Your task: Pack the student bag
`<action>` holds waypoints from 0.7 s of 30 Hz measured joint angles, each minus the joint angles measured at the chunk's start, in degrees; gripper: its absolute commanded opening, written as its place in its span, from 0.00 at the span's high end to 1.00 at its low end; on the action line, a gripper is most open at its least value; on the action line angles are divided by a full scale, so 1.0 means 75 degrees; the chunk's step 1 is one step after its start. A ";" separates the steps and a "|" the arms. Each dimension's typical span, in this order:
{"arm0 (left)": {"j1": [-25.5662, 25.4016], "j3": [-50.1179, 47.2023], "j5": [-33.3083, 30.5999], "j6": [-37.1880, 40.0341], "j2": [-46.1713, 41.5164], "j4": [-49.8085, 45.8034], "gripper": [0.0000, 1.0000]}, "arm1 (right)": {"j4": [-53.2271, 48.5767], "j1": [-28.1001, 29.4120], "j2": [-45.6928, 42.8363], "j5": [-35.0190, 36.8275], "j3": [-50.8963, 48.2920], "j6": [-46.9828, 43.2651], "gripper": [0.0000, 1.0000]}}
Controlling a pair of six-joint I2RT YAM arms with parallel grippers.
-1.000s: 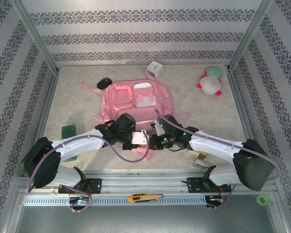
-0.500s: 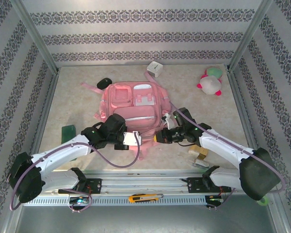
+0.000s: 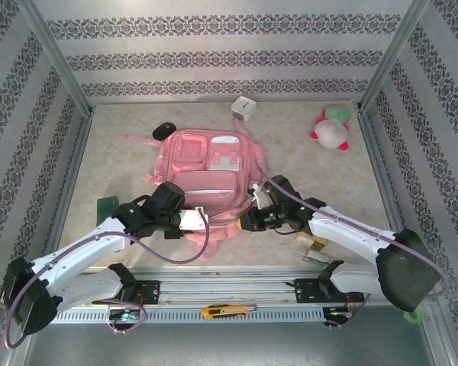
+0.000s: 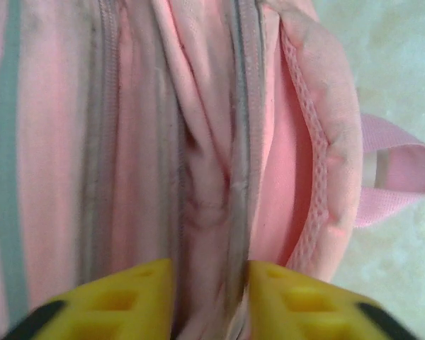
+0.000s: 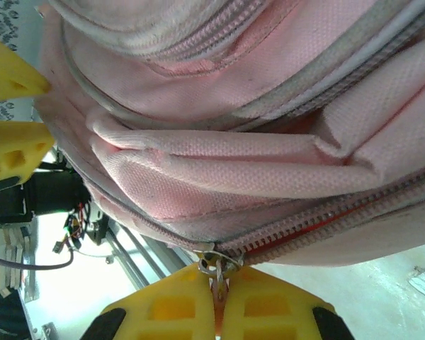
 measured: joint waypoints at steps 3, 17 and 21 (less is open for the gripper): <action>-0.0210 0.0000 0.0178 -0.0595 -0.0111 0.0213 0.46 | 0.0017 0.0108 0.0058 0.0125 -0.0015 0.0096 1.00; -0.1719 0.0367 -0.0428 -0.1536 0.2661 0.2734 0.79 | -0.0038 0.0189 0.0055 0.0391 -0.0015 0.0157 1.00; -0.1714 0.0373 -0.0504 -0.1440 0.2669 0.2885 0.98 | -0.0035 0.0082 0.0012 0.0405 -0.0026 0.0152 1.00</action>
